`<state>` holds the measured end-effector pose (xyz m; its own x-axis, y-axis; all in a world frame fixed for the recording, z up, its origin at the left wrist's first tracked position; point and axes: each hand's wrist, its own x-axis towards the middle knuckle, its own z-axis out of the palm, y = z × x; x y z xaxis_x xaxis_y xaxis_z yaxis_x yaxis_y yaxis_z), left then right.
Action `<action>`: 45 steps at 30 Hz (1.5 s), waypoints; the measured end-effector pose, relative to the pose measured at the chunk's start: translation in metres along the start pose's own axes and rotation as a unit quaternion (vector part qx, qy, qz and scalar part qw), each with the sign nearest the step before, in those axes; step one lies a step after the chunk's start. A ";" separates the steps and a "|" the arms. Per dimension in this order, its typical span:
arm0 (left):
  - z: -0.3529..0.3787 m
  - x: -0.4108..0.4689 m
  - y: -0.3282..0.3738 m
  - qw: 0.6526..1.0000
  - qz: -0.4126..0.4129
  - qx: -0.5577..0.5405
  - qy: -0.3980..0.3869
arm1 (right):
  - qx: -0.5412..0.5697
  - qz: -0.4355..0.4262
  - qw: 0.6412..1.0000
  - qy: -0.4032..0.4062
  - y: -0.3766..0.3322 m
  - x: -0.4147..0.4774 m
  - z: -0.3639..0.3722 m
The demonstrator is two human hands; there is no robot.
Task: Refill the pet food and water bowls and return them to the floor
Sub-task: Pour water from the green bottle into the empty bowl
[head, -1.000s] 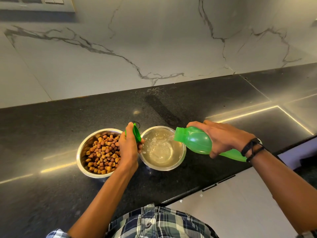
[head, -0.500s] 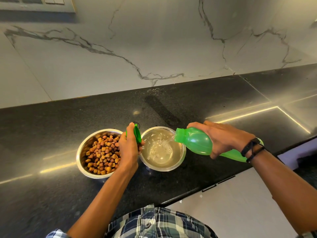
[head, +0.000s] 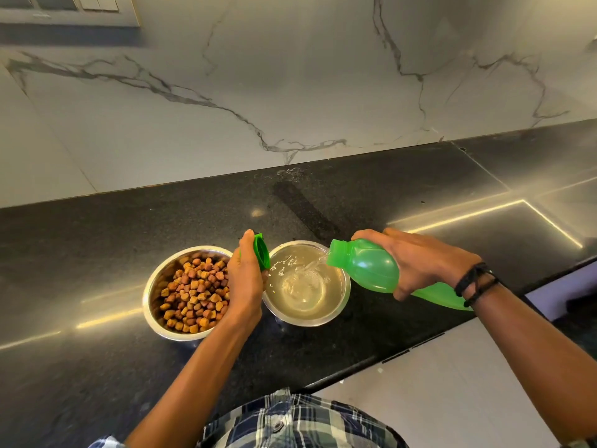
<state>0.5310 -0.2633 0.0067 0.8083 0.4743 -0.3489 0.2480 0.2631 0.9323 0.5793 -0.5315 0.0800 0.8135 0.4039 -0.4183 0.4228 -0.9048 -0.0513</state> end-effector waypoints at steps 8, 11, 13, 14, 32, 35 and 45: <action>0.010 -0.003 0.010 0.998 -0.015 -0.012 -0.056 | 0.129 -0.011 0.991 0.040 0.000 0.004 0.002; 0.015 -0.003 0.015 0.997 -0.006 -0.021 -0.069 | 0.186 -0.019 0.980 0.073 0.004 0.006 0.004; 0.019 -0.002 0.022 0.997 0.003 -0.025 -0.076 | 0.210 -0.021 0.973 0.097 0.008 0.010 0.004; 0.021 0.000 0.025 0.997 0.012 -0.021 -0.077 | 0.224 -0.022 0.968 0.111 0.011 0.014 0.003; 0.071 0.055 0.128 0.948 0.257 0.160 -0.093 | 0.486 -0.085 0.776 0.392 -0.003 0.193 -0.052; 0.086 0.075 0.149 0.918 0.312 0.237 -0.057 | 0.508 -0.104 0.762 0.387 -0.018 0.222 -0.052; 0.140 0.141 0.178 0.750 0.395 0.530 -0.019 | 0.484 -0.102 0.768 0.408 -0.029 0.268 -0.037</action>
<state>0.7635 -0.2669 0.1371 0.9364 0.1014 0.3360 -0.0467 -0.9128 0.4057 0.7999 -0.3922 0.0028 0.9159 0.1438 0.3747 0.4014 -0.3289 -0.8548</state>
